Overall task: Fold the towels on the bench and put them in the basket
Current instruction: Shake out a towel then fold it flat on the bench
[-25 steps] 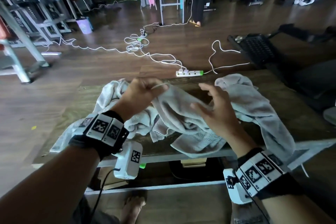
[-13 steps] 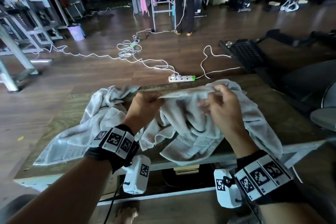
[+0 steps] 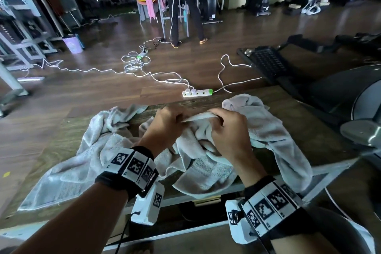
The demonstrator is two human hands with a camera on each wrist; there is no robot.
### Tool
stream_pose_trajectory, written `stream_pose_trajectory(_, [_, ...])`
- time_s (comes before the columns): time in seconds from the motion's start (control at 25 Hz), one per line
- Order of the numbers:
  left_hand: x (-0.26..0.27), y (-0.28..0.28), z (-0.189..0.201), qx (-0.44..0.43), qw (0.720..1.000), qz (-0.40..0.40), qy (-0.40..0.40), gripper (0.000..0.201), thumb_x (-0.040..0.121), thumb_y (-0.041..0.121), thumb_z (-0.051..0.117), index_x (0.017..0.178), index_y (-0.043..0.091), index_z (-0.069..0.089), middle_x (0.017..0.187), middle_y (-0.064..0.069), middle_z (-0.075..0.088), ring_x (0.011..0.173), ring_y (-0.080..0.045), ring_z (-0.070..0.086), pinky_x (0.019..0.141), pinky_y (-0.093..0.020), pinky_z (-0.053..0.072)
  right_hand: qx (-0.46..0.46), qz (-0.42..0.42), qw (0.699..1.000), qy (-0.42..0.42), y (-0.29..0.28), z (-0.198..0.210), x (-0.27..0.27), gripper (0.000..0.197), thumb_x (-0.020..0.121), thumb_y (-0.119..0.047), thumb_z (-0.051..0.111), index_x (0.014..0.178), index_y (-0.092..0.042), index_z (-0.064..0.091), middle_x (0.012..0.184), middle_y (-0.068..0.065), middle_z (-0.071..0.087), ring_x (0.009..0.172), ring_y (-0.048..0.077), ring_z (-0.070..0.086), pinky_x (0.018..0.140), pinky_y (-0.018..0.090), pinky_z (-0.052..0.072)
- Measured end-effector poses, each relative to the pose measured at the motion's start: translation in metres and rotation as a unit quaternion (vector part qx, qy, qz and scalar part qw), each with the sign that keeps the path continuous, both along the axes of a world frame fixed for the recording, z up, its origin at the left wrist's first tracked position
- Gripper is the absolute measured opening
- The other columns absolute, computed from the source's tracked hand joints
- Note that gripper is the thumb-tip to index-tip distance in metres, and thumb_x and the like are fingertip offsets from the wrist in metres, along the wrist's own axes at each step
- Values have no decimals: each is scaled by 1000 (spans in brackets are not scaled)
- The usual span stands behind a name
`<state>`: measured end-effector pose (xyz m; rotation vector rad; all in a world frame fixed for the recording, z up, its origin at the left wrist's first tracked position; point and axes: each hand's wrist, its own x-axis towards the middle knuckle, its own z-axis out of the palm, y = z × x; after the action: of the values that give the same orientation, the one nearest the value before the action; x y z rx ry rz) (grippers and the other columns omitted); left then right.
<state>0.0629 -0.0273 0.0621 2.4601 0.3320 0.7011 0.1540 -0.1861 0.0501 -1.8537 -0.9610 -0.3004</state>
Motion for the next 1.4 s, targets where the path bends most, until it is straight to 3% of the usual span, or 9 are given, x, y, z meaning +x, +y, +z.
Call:
stream_pose_trajectory(0.24, [-12,9,-13,-71,993,86,33,28,86,15,69,61,8,58,48,8,40,42,-4,35,45,-20,28,104,-57,978,172,1,3,4,27,93,-5,57,117,-2,69,107,11,73,99,22,69,88,36,57])
stream_pose_trajectory(0.36, [-1,2,11,-58,998,21,24,22,88,15,66,67,11,60,55,0,50,50,-4,40,50,-25,34,21,-16,995,98,6,1,3,54,86,-18,62,139,-17,53,130,1,63,121,18,56,107,38,45])
stream_pose_trajectory(0.48, [8,-11,32,-52,993,-86,56,9,87,17,69,79,18,72,69,4,71,62,-7,64,61,-23,50,-21,53,998,5,12,-7,-3,34,87,-27,63,121,-22,64,100,-8,69,90,10,63,82,41,53])
stream_pose_trajectory(0.56, [7,-10,34,-20,996,-74,55,9,85,14,71,80,21,72,65,8,67,58,1,58,57,-18,46,-38,23,999,19,10,-6,-3,15,91,-25,61,103,-22,69,82,-8,69,70,10,63,63,36,53])
stream_pose_trajectory(0.8, [-16,11,8,-16,995,51,81,16,84,17,74,72,11,66,60,6,52,52,-3,41,50,-10,33,85,-56,987,123,-2,1,4,27,90,-4,59,114,-8,71,102,3,73,92,15,66,82,30,55])
stream_pose_trajectory(0.96, [-14,3,29,-13,996,72,-43,7,84,5,64,79,10,65,63,0,59,57,-17,53,58,-21,41,-1,27,999,40,1,3,-2,44,84,-25,65,128,-20,62,115,-2,68,107,14,58,96,31,47])
stream_pose_trajectory(1.08, [-4,-15,59,30,996,-1,-80,5,84,15,62,82,18,65,65,1,59,65,-21,57,62,-28,46,41,47,998,10,14,4,-13,22,87,-36,64,88,-14,64,81,1,64,80,19,58,75,39,49])
stream_pose_trajectory(1.16, [-3,-21,66,51,996,-35,-69,3,84,17,63,84,20,64,63,1,56,64,-20,55,62,-28,45,98,25,994,30,18,3,-14,32,92,-27,61,68,-7,52,62,5,51,62,24,50,59,46,44])
stream_pose_trajectory(1.4, [-30,1,17,54,996,66,-4,14,80,4,69,73,15,68,61,3,59,56,-15,54,54,-27,40,238,38,962,126,6,25,-22,18,94,-4,50,85,-11,64,70,-8,58,67,8,52,63,25,45])
